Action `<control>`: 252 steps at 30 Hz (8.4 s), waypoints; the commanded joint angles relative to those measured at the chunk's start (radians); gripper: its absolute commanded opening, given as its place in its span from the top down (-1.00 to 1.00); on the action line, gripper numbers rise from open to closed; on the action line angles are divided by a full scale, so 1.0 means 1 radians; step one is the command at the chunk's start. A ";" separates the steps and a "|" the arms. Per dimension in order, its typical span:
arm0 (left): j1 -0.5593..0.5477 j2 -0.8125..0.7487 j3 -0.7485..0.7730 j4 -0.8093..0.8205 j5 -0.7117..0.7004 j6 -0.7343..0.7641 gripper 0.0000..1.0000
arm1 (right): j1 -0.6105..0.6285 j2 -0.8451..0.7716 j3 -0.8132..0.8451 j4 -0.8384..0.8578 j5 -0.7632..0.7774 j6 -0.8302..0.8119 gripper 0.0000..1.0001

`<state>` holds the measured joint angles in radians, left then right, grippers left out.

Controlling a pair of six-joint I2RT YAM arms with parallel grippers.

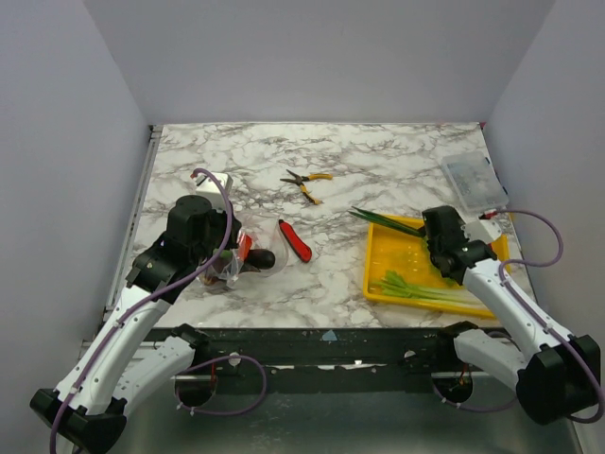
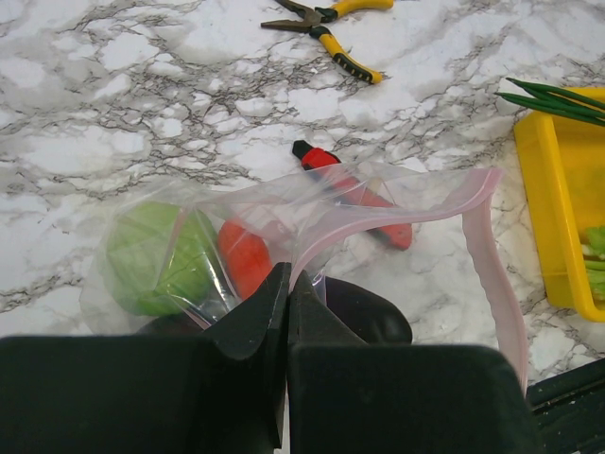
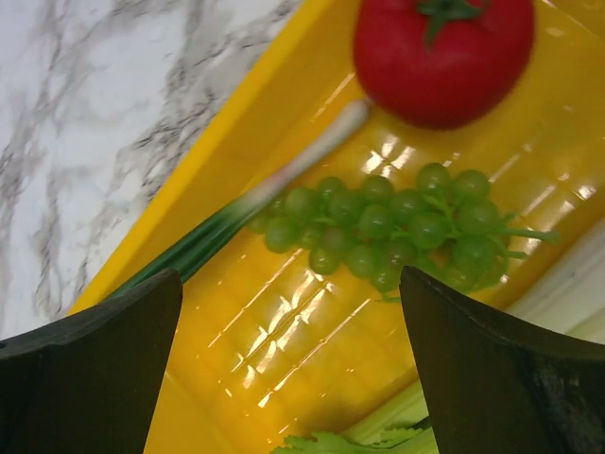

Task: Place the food in the zip-top bag and seal the zipper
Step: Pick up the fake fruit from the zipper food storage bag, then place the fake fruit in the zipper food storage bag, then adjust the zipper food storage bag at the center of the board.

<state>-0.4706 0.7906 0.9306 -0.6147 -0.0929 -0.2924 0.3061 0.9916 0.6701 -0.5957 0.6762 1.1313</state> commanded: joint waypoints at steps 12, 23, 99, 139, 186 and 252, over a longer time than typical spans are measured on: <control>0.007 -0.024 -0.010 0.018 0.021 -0.004 1.00 | -0.078 0.046 -0.034 -0.195 0.094 0.310 -0.98; 0.006 -0.025 -0.010 0.015 0.019 -0.004 1.00 | -0.102 0.145 -0.056 -0.059 0.032 0.197 -0.98; 0.007 -0.012 -0.008 0.016 0.010 -0.004 1.00 | 0.608 0.184 0.262 0.896 -0.876 -0.593 0.98; 0.009 -0.033 -0.010 0.017 0.013 -0.004 1.00 | 0.878 0.568 0.644 0.586 -0.232 -0.757 -0.82; 0.009 -0.053 0.078 -0.094 0.019 -0.055 1.00 | 0.881 0.577 0.604 0.587 -0.323 -0.519 0.88; 0.009 -0.169 0.185 -0.229 -0.106 -0.400 1.00 | 0.890 0.663 0.879 0.478 -0.489 -0.516 0.09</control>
<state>-0.4622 0.6312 1.0985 -0.8623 -0.1242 -0.6147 1.1847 1.6291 1.4528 0.0593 0.2203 0.6178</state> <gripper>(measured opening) 0.011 0.376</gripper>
